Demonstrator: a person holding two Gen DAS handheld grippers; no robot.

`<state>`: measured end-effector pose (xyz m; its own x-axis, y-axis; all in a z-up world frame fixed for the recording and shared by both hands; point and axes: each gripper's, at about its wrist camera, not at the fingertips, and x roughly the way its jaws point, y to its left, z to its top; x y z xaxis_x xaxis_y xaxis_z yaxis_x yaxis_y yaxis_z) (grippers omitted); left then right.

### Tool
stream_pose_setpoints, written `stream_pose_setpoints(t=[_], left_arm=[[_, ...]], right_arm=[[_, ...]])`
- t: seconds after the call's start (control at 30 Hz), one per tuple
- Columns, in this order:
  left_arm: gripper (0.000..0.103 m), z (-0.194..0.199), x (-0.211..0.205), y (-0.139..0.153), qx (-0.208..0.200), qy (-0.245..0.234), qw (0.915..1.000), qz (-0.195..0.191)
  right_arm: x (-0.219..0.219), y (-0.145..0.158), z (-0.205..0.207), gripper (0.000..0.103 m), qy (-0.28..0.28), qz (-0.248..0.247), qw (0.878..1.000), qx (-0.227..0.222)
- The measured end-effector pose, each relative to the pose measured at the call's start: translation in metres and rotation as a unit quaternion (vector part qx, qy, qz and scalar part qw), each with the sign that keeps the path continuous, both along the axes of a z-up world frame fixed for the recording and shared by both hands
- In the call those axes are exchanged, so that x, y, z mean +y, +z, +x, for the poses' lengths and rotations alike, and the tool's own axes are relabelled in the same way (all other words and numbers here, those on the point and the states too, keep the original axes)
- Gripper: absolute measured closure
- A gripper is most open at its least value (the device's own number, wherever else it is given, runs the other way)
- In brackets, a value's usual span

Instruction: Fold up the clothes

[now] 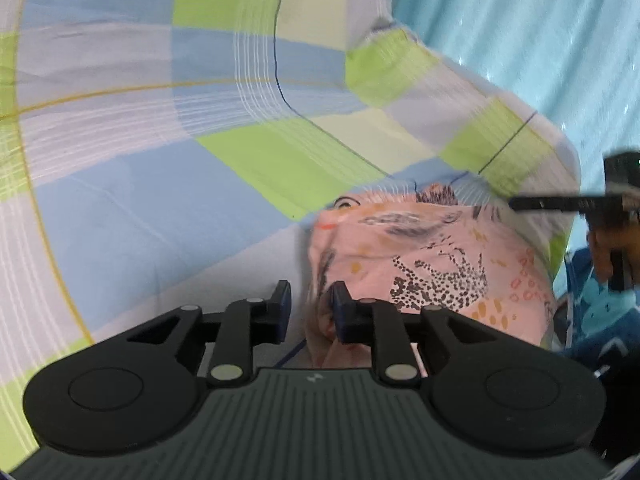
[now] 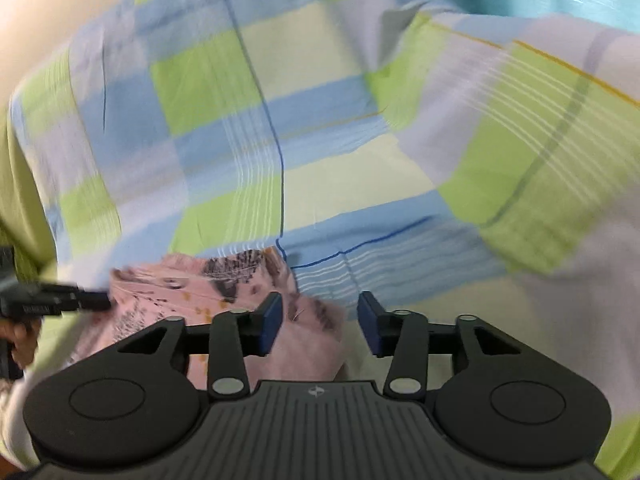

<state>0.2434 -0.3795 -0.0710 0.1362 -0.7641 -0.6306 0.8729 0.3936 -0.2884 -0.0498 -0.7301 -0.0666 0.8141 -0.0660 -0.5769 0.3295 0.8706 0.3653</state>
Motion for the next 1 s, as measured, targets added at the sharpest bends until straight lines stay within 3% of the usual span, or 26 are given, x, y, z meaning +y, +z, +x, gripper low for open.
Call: stream_pose_setpoints(t=[0.17, 0.37, 0.5, 0.53, 0.57, 0.67, 0.73, 0.9, 1.0], left_arm=[[0.076, 0.002, -0.014, -0.004, 0.001, -0.011, 0.9998, 0.016], [0.072, 0.01, -0.025, -0.011, 0.01, -0.007, 0.9999, 0.005], [0.076, 0.008, -0.031, -0.013, 0.008, -0.013, 0.9999, 0.005], [0.08, 0.009, -0.032, -0.013, 0.009, -0.013, 0.9999, 0.006], [0.091, 0.008, -0.032, -0.013, 0.01, -0.014, 0.9998, 0.007], [0.1, 0.002, -0.032, -0.013, -0.01, -0.013, 0.9998, 0.01], [0.102, -0.005, -0.029, -0.013, -0.021, -0.01, 0.9997, 0.004], [0.102, -0.008, -0.011, 0.0, -0.023, 0.017, 0.9988, -0.04], [0.102, 0.001, -0.014, 0.003, -0.029, 0.026, 0.9984, -0.04]], right_arm=[[0.013, -0.03, -0.019, 0.051, -0.052, 0.046, 0.997, -0.046], [0.009, -0.039, -0.008, 0.051, -0.027, 0.049, 0.998, -0.021], [0.002, -0.043, -0.008, 0.05, -0.023, 0.073, 0.996, -0.037], [0.002, -0.043, -0.006, 0.049, -0.019, 0.071, 0.997, -0.037], [0.002, -0.044, -0.003, 0.05, -0.015, 0.069, 0.997, -0.038], [0.004, -0.046, -0.001, 0.097, -0.007, 0.078, 0.997, -0.027], [0.006, -0.045, -0.001, 0.097, -0.009, 0.078, 0.997, -0.026], [0.007, -0.021, 0.001, 0.097, -0.015, 0.031, 0.997, -0.073], [0.0, -0.019, 0.019, 0.097, -0.018, 0.024, 0.996, -0.079]])
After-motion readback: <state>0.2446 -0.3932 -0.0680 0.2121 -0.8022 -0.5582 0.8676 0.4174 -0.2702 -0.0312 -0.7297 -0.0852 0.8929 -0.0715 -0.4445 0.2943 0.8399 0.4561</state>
